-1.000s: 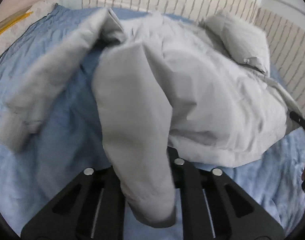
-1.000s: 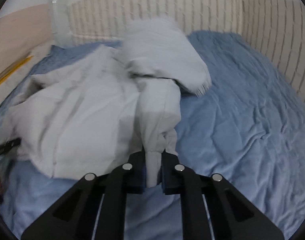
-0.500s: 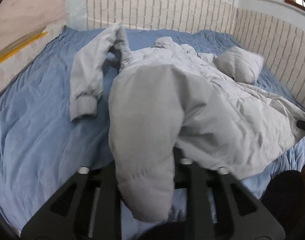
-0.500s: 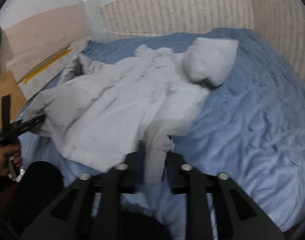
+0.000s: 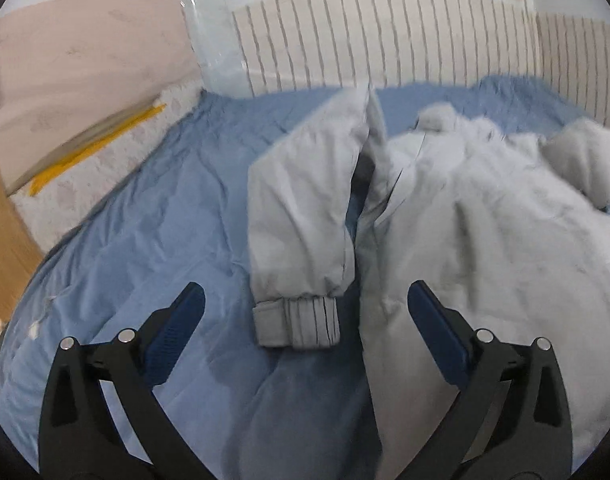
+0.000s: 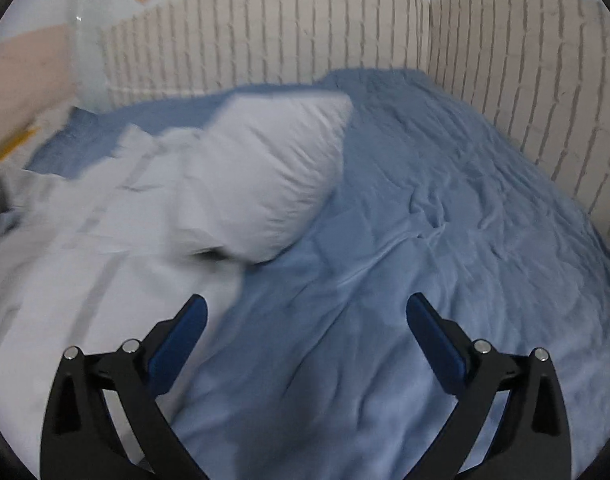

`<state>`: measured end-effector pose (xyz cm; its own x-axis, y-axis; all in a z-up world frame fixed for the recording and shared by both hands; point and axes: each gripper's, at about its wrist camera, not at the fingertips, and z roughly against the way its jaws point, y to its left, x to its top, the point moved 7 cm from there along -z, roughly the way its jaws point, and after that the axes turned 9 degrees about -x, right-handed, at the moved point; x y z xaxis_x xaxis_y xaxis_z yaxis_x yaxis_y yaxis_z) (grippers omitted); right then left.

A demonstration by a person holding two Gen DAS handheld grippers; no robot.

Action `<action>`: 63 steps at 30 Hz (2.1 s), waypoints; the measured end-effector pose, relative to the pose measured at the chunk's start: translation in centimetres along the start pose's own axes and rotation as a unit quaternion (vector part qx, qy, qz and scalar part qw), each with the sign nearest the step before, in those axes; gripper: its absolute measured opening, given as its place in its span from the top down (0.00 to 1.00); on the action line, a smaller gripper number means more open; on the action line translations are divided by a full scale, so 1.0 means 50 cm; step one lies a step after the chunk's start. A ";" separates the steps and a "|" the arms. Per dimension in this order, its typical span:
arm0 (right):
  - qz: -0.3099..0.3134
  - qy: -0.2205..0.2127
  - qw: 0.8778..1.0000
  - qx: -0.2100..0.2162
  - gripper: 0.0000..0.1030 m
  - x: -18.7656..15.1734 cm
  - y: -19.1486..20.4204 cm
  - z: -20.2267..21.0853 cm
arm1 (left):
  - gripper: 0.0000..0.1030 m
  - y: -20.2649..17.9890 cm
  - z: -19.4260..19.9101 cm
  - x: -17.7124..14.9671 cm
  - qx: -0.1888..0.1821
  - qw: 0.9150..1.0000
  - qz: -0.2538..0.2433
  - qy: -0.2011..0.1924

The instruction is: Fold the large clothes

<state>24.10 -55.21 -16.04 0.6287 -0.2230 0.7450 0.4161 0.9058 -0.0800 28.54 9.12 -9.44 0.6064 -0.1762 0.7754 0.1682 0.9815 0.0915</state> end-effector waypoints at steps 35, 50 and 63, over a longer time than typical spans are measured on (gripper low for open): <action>-0.056 0.023 0.994 0.088 0.85 0.260 0.107 -0.292 | 0.71 0.163 -0.341 0.039 0.032 0.991 0.115 0.062; -0.167 0.118 0.956 0.210 0.10 0.274 0.163 -0.487 | 0.27 0.134 -0.429 0.008 0.036 0.994 0.101 0.032; -0.148 -0.021 0.983 0.111 0.97 0.333 -0.047 -0.189 | 0.85 0.168 -0.421 0.064 0.072 0.993 0.089 0.030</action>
<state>39.80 -64.45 -9.69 0.4722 -0.4770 0.7412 0.4200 0.8611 0.2866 48.25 15.22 -19.37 0.6631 0.0017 0.7485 -0.0569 0.9972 0.0481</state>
